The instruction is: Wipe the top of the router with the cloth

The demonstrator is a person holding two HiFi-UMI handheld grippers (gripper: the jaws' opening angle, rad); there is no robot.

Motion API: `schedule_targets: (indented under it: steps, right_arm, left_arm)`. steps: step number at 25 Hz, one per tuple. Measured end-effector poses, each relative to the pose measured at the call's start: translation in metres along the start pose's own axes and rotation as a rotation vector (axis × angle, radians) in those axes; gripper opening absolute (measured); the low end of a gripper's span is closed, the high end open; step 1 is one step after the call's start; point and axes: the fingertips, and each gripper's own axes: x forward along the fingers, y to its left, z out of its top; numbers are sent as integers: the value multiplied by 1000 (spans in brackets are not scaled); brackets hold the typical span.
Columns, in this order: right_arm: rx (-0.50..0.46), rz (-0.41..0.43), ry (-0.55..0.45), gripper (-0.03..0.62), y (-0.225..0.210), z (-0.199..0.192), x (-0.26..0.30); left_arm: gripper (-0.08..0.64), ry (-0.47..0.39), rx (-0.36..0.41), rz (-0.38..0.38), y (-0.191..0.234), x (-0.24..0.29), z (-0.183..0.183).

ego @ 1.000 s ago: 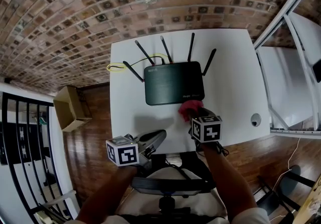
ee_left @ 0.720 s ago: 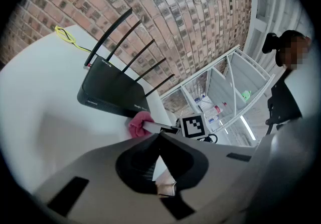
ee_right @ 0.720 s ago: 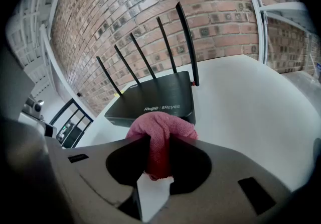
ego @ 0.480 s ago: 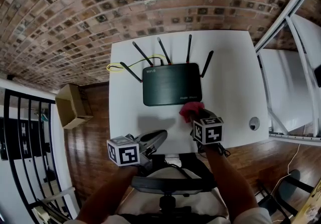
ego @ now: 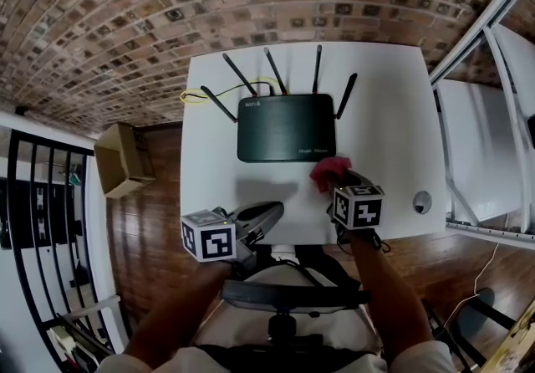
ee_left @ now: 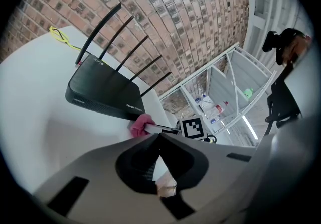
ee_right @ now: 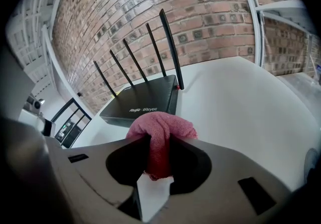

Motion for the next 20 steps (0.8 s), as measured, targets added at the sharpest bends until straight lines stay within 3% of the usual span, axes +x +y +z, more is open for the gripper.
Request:
schedule_targets:
  steps: [12, 20]
  right_arm:
    - [41, -13, -27, 103, -23, 2, -12]
    - [111, -26, -117, 103, -46, 23, -35]
  left_arm:
    - [9, -4, 6, 2, -13, 8, -7]
    - [9, -22, 13, 9, -21, 7, -6]
